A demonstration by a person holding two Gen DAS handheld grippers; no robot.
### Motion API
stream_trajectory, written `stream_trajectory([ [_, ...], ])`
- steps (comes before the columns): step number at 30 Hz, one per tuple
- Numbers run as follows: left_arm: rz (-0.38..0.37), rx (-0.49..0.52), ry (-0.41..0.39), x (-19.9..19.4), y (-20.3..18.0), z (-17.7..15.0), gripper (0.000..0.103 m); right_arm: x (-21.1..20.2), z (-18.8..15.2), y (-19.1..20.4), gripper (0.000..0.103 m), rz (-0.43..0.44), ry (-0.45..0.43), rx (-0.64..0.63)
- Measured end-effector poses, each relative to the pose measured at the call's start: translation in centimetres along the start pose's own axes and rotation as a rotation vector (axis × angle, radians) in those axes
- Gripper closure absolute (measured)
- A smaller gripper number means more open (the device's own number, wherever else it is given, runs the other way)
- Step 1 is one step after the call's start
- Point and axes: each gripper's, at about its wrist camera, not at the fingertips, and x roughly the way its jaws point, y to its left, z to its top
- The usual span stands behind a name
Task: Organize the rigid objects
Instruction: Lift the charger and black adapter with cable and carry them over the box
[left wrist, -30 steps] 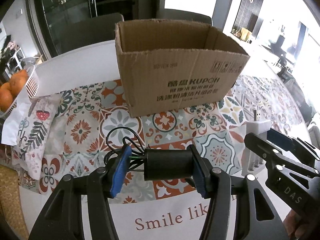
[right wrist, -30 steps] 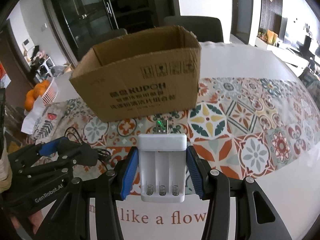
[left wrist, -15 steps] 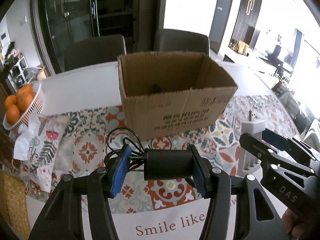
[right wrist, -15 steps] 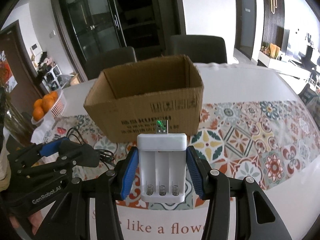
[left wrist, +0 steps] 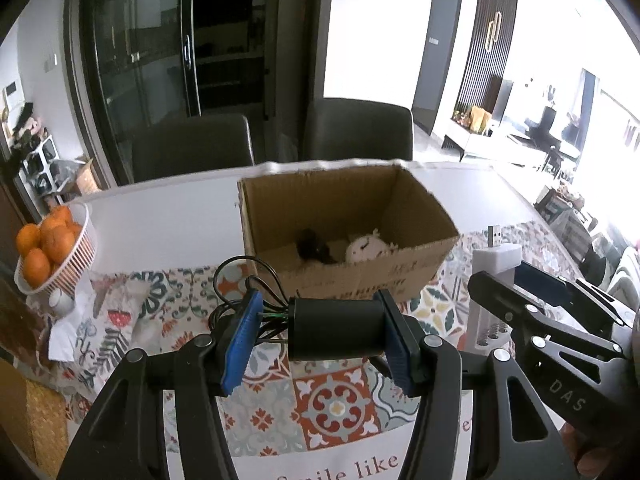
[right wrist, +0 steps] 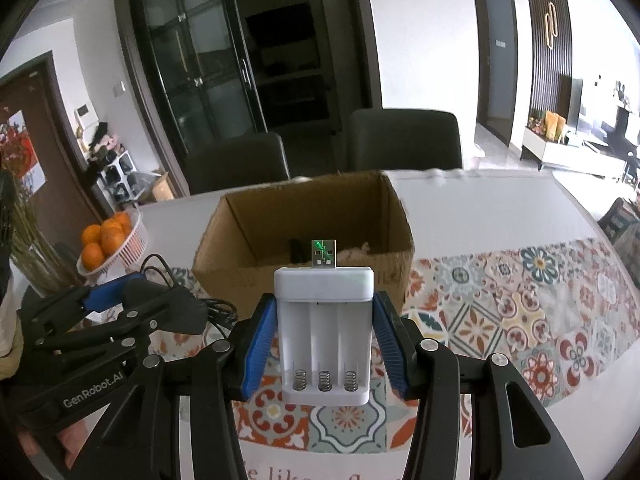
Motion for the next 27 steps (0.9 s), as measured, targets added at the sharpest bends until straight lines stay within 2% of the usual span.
stream_trajectory([
  [15,-0.006,0.003,-0.068,-0.4,0.0,5.4,0.047,-0.3,5.4,0.3,0.054,0.032,-0.067,-0.030],
  [27,0.013,-0.024,-0.052,2.3,0.6,9.1,0.047,2.9,9.8,-0.1,0.054,0.056,-0.031,-0.064],
])
